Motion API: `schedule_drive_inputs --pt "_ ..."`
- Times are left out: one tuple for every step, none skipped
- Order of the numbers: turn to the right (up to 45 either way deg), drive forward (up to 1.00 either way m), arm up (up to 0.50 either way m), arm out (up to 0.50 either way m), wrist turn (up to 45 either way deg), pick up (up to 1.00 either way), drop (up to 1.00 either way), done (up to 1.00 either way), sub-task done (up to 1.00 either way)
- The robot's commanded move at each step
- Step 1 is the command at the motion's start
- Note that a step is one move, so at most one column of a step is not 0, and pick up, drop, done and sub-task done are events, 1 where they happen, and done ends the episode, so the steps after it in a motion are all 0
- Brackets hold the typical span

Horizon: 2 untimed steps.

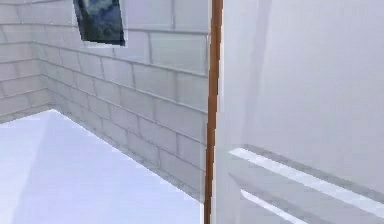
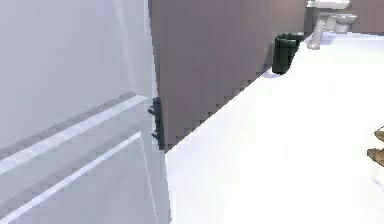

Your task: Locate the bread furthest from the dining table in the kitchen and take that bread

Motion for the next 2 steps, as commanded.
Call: schedule_drive_inputs --pt "-45.0 0.00 0.00 0.00 0.0 0.00 0.00 0.00 0.00" --pt "-15.0 0.00 0.00 0.00 0.0 0.00 0.00 0.00 0.00"
